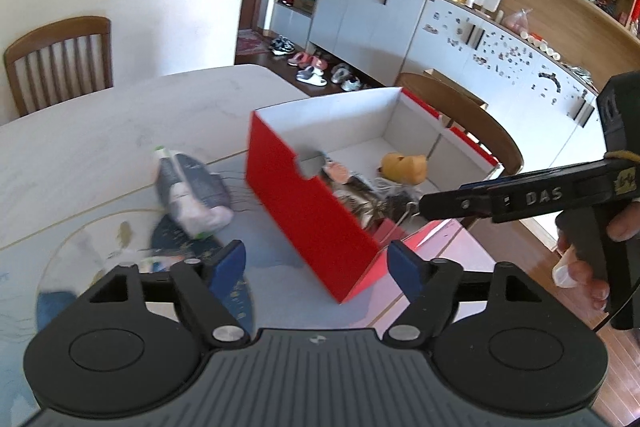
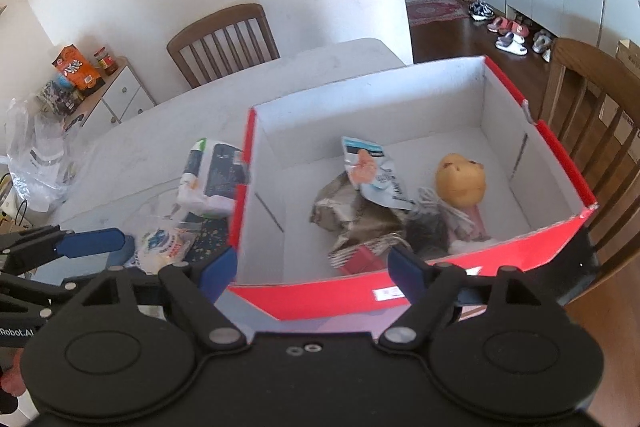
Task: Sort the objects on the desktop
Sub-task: 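Withdraw both tools from the red box back over the table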
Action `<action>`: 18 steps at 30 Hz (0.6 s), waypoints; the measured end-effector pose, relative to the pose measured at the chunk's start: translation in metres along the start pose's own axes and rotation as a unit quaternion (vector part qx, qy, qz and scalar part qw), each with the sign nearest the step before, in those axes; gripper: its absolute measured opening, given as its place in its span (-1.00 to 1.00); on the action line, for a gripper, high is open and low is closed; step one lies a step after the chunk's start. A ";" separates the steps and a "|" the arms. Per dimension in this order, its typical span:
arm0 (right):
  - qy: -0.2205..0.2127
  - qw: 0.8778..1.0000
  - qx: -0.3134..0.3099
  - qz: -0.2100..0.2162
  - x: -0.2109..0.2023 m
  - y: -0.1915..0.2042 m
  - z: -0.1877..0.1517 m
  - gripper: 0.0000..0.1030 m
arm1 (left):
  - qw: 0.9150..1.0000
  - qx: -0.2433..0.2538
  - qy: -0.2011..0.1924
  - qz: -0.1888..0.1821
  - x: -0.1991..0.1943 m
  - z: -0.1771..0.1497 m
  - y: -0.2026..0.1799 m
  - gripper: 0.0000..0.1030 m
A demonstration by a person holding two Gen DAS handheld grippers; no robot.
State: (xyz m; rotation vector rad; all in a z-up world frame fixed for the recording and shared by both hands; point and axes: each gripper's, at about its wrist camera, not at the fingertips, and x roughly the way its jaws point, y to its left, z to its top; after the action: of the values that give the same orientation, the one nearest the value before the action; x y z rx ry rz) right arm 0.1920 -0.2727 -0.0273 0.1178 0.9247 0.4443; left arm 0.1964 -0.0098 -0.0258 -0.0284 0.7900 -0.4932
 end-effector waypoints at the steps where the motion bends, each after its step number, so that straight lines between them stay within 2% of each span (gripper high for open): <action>1: -0.002 1.000 -0.003 0.002 0.000 0.006 -0.001 0.66 | 1.000 0.001 -0.001 0.004 -0.003 -0.003 0.004 0.51; 3: -0.005 1.000 -0.010 0.006 0.000 0.017 -0.001 0.67 | 1.000 0.002 -0.001 0.010 -0.008 -0.009 0.013 0.54; 5: -0.006 1.000 -0.017 0.010 0.001 0.029 -0.001 0.68 | 1.000 0.000 0.000 0.016 -0.011 -0.015 0.020 0.66; 10: -0.008 0.999 -0.034 0.020 0.008 0.060 0.004 0.72 | 0.999 -0.008 0.000 0.031 -0.017 -0.026 0.038 0.69; 14: -0.007 0.998 -0.051 0.027 0.017 0.084 0.010 0.74 | 0.999 -0.011 -0.006 0.046 -0.020 -0.030 0.048 0.90; 18: -0.006 0.997 -0.068 0.030 0.031 0.106 0.016 0.76 | 0.998 -0.018 -0.010 0.055 -0.019 -0.033 0.057 0.93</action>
State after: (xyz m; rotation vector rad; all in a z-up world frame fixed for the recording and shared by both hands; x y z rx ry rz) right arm 0.1871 -0.1621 -0.0103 0.0231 0.8790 0.5600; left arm 0.1859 0.0546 -0.0479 -0.0238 0.7763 -0.3730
